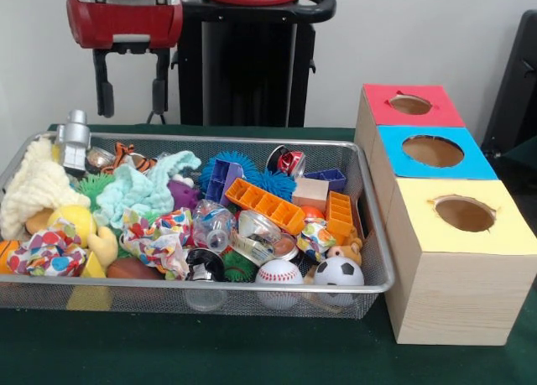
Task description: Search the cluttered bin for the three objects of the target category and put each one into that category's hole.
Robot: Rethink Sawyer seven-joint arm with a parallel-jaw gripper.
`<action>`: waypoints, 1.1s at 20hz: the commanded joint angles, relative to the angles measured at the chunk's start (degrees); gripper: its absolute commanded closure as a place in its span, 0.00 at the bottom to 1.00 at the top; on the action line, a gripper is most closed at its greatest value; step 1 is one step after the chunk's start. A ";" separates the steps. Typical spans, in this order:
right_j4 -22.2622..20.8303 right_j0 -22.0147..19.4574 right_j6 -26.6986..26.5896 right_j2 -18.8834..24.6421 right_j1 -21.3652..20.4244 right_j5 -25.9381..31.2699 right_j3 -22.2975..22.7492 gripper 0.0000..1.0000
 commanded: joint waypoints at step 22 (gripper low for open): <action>-1.44 7.31 1.85 -5.93 11.37 4.61 -9.14 0.00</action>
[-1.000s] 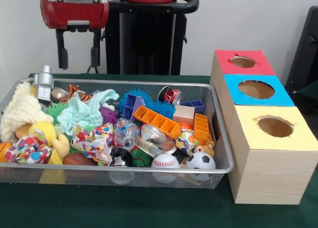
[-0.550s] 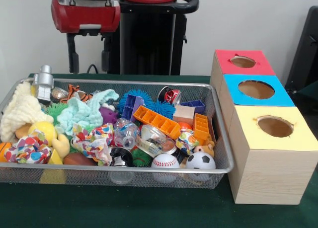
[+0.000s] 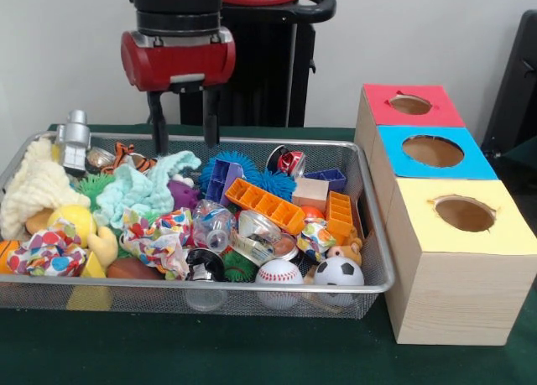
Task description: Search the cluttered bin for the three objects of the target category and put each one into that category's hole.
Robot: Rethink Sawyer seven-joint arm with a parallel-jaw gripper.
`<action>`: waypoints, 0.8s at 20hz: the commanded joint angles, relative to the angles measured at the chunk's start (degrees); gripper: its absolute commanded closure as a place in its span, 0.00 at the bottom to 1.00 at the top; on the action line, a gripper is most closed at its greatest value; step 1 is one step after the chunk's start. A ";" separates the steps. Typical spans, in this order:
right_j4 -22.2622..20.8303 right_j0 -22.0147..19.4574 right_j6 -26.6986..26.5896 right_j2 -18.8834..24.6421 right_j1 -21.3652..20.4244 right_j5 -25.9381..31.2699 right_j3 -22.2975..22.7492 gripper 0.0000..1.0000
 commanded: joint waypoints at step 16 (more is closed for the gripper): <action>-4.33 6.62 6.75 -12.47 12.82 4.48 -12.66 0.00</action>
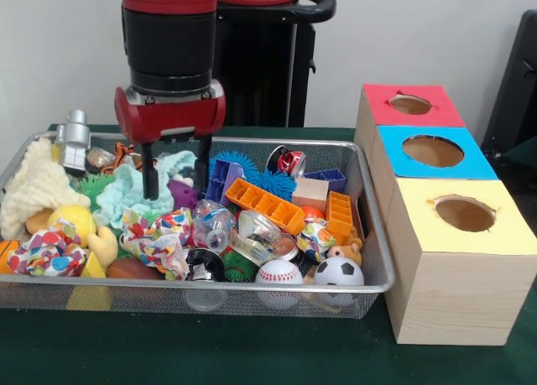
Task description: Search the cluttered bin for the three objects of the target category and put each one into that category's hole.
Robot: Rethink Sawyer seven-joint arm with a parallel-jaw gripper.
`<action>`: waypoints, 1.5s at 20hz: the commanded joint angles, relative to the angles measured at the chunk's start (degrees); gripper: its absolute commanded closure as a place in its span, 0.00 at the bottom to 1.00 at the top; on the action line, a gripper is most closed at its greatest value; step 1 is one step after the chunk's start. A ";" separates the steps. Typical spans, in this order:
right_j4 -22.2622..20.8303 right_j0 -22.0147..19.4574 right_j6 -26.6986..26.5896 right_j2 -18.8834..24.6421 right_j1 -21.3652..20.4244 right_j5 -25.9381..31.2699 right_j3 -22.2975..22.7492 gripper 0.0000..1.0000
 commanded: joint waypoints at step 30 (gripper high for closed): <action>4.19 2.58 4.36 -9.45 13.88 4.18 -7.62 0.00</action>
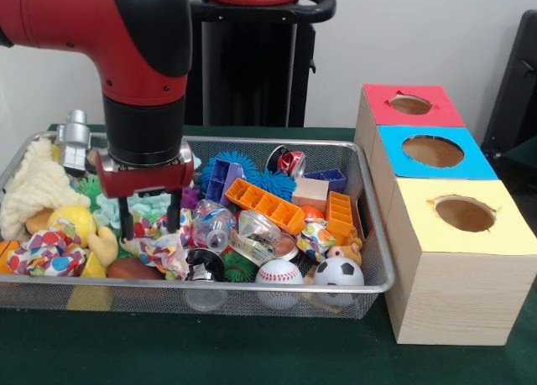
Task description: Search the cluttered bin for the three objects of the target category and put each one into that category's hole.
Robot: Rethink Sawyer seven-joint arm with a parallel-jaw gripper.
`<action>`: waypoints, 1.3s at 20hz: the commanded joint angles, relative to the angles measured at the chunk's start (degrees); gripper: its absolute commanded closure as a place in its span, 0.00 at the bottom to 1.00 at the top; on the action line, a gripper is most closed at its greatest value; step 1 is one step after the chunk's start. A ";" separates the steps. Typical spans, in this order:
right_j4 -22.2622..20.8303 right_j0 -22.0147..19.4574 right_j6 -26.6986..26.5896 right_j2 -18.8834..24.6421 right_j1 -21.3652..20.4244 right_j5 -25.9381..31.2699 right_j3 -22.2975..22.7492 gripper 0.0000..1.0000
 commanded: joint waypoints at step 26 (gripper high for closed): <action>1.43 0.49 2.97 -1.15 3.55 1.42 -1.09 0.00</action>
